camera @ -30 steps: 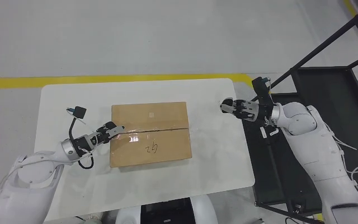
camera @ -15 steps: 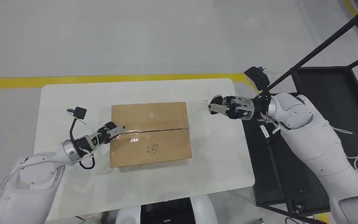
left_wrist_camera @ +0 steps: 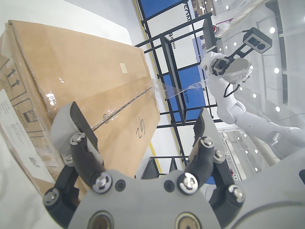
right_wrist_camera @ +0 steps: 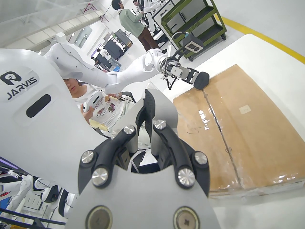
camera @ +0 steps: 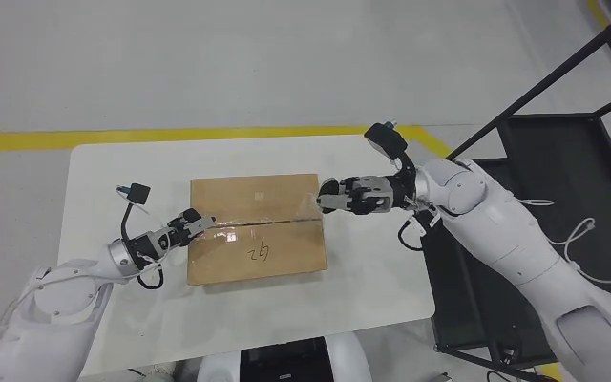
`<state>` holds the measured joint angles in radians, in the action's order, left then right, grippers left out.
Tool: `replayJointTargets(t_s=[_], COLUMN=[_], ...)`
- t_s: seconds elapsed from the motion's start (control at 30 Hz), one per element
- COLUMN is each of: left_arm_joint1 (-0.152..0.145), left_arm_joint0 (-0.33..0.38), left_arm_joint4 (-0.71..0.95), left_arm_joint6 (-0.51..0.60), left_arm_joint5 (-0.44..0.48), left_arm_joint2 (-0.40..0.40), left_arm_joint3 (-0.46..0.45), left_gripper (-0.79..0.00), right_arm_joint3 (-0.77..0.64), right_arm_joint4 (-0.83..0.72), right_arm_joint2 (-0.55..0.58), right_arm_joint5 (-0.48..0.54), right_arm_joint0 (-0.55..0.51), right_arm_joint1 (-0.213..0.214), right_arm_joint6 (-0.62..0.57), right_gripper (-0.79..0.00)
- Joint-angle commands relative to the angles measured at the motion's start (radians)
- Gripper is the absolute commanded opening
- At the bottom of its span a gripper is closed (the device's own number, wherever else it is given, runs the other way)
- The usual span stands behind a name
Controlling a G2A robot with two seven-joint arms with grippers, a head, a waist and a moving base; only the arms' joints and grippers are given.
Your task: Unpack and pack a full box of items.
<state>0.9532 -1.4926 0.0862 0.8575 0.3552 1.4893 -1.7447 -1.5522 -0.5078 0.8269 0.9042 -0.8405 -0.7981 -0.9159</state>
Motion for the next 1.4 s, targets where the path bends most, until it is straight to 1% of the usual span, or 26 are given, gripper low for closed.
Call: replayJointTargets(t_s=[0.0,0.17,0.37,0.7,0.93,1.13,1.37], left_arm_joint1=[0.000,-0.002,-0.003,-0.005,-0.007,-0.008,-0.010], left_arm_joint0=[-0.001,-0.003,-0.007,-0.011,-0.020,-0.019,-0.025], left_arm_joint4=[0.002,0.006,0.008,0.005,0.003,0.003,0.001], left_arm_joint6=[0.001,0.005,0.009,0.014,0.015,0.017,0.021], left_arm_joint5=[0.003,0.006,0.006,0.005,-0.002,-0.006,-0.008], left_arm_joint2=[0.001,0.002,0.002,0.005,0.011,0.006,0.012], left_arm_joint3=[0.000,0.001,0.002,-0.002,-0.010,-0.016,-0.022], left_gripper=[0.000,0.000,0.000,0.000,0.000,0.000,0.000], right_arm_joint3=[0.041,0.133,0.175,0.245,0.287,0.300,0.326], right_arm_joint4=[-0.003,-0.016,0.015,0.240,0.387,0.478,0.542], right_arm_joint2=[-0.041,-0.097,-0.127,-0.188,-0.194,-0.203,-0.223], right_arm_joint5=[0.009,0.042,0.078,0.044,0.016,-0.003,-0.019], right_arm_joint0=[0.026,0.074,0.100,0.101,0.101,0.090,0.082], right_arm_joint1=[-0.018,-0.063,-0.106,-0.184,-0.226,-0.255,-0.289], right_arm_joint6=[0.008,0.052,0.121,0.305,0.437,0.508,0.546], right_gripper=[-0.785,-0.785,-0.785,-0.785,-0.785,-0.785,-0.785])
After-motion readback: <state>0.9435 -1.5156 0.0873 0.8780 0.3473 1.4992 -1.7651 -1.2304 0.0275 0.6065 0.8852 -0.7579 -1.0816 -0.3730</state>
